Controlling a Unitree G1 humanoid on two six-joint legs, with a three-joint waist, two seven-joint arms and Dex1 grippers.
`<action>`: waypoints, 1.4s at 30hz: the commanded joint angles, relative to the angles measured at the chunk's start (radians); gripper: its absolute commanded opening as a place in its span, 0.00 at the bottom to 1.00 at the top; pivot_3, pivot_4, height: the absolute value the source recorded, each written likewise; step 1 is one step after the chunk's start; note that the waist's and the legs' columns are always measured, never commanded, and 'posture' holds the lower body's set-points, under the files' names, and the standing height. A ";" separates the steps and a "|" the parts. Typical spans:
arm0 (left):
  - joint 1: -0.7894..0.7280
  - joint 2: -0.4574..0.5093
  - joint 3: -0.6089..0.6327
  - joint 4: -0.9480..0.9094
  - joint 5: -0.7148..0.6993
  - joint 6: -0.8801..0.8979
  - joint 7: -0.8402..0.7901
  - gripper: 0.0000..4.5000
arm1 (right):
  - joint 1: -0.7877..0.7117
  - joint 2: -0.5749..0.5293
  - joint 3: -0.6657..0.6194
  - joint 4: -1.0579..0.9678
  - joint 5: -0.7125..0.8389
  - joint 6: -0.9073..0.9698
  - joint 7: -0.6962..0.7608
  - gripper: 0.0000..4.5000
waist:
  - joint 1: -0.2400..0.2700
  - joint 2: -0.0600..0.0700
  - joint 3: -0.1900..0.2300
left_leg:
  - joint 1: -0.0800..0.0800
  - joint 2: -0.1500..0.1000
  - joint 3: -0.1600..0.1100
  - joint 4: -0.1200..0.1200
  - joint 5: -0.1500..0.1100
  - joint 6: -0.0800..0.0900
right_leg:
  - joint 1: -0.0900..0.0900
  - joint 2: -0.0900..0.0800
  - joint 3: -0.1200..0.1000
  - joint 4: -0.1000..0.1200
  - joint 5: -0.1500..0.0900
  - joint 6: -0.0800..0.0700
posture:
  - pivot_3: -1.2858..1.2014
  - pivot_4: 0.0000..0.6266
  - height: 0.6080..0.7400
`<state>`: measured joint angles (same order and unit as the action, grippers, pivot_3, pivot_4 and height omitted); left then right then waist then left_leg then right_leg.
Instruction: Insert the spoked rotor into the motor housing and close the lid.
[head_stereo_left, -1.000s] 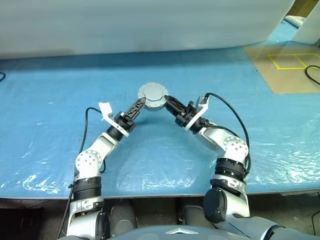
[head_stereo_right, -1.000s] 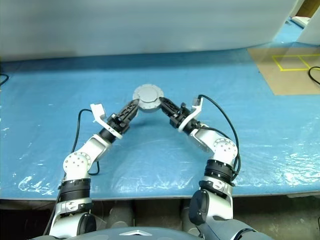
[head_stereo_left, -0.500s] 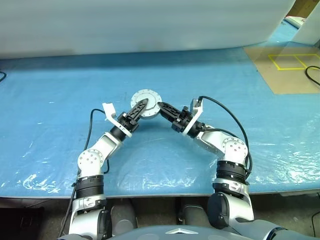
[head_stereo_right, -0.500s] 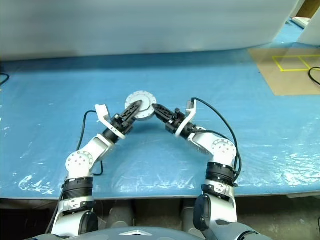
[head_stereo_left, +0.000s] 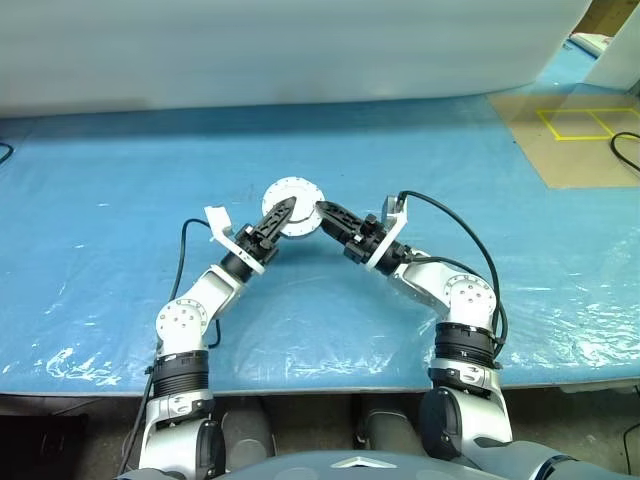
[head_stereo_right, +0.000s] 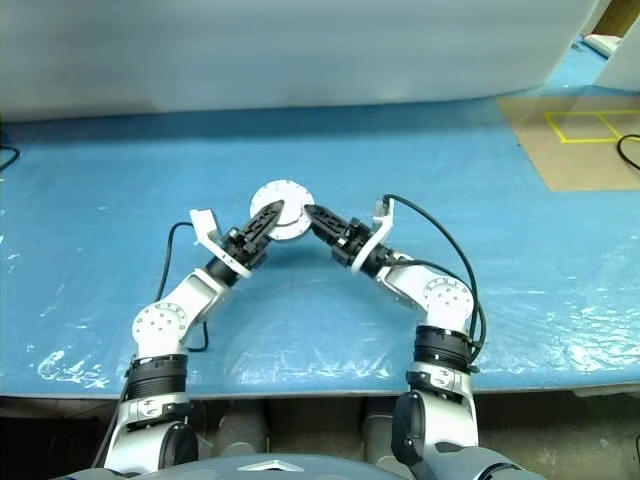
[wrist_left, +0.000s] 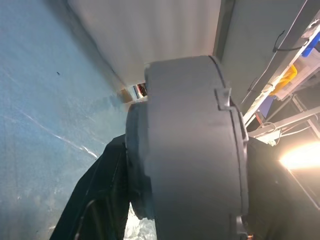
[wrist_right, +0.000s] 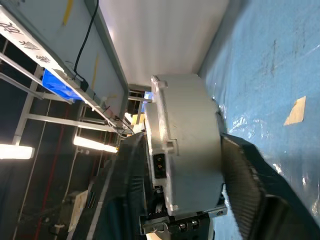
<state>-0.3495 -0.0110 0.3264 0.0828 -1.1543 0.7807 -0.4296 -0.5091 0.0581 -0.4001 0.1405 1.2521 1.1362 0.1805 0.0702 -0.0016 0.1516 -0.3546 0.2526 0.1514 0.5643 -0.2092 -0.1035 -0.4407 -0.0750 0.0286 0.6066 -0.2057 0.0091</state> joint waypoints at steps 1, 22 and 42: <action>-0.037 -0.023 0.044 -0.011 -0.030 -0.059 0.031 0.61 | -0.043 0.025 -0.046 -0.026 0.069 -0.091 -0.004 0.75 | -0.001 0.000 0.000 | 0.000 0.000 0.000 0.000 0.000 0.000 | 0.000 0.000 0.000 0.000 0.000 0.000 | 0.52 0.24 1.00; -0.209 0.075 0.267 0.443 0.310 -0.706 0.249 0.61 | -0.046 0.021 -0.014 -0.021 0.118 -0.224 -0.034 0.75 | 0.002 -0.008 0.004 | -0.003 0.000 -0.003 0.002 0.000 0.000 | 0.000 0.000 -0.002 0.000 0.001 0.002 | 0.52 0.24 1.00; -0.186 0.120 0.333 0.573 0.449 -1.019 0.382 1.00 | -0.020 -0.009 0.056 -0.034 0.088 -0.236 0.003 0.76 | -0.026 -0.008 0.004 | 0.005 0.000 -0.003 0.004 0.000 0.000 | 0.008 0.000 0.001 0.001 0.001 0.002 | 0.52 0.24 1.00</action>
<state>-0.5551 0.0788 0.6091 0.6294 -0.7354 -0.1830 -0.0914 -0.5291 0.0512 -0.3571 0.1511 1.3362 0.9032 0.1688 0.0445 -0.0097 0.1552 -0.3500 0.2521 0.1487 0.5681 -0.2091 -0.1035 -0.4326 -0.0749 0.0293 0.6070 -0.2046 0.0110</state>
